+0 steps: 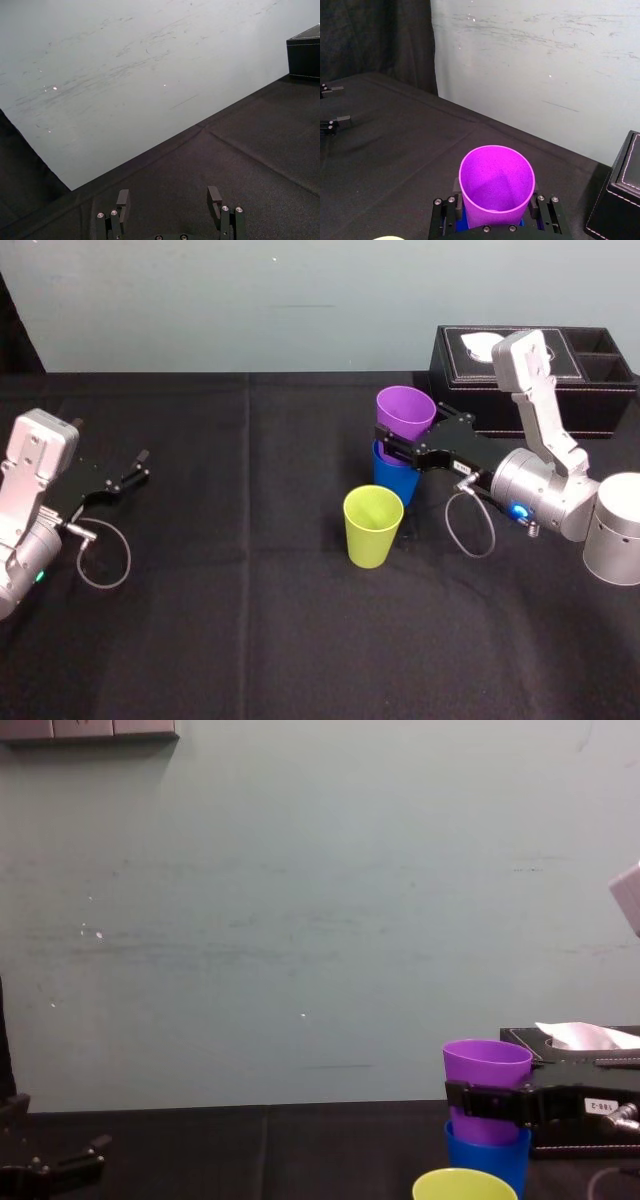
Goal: Stack the three plastic cups sequentially using one hand.
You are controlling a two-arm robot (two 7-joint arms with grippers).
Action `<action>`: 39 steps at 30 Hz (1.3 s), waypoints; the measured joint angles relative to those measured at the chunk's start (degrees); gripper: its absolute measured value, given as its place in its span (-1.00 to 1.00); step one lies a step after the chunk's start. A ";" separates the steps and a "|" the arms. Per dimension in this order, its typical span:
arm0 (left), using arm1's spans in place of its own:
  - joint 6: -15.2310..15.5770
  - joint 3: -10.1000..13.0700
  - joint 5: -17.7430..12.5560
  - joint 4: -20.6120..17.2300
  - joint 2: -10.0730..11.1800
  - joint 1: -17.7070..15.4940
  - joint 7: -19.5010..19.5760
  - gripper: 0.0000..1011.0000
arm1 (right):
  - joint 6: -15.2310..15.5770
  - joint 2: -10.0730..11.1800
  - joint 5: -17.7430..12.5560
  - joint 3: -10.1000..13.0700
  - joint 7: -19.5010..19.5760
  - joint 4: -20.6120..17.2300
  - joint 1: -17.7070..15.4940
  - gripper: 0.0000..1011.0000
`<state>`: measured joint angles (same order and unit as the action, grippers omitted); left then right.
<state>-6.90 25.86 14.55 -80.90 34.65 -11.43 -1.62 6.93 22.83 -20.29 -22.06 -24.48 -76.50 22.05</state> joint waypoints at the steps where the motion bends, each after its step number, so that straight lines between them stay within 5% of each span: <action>1: 0.00 0.00 0.00 0.00 0.00 0.00 0.00 1.00 | 0.01 0.01 -0.01 0.01 0.01 -0.01 0.00 0.44; 10: 0.00 0.00 0.00 0.00 0.00 0.00 0.00 1.00 | 0.06 0.05 -0.06 0.04 0.03 -0.06 0.00 0.51; 19: 0.00 0.00 0.00 0.00 0.00 0.00 0.00 1.00 | 0.12 0.07 -0.10 0.06 0.02 -0.12 0.01 0.98; 39: 0.00 0.00 0.00 0.00 0.00 0.00 0.00 1.00 | -2.45 0.60 0.10 0.76 -0.28 -2.41 -0.87 0.98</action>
<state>-6.90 25.86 14.55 -80.90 34.64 -11.43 -1.62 4.49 23.43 -20.19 -21.30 -24.76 -78.90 21.18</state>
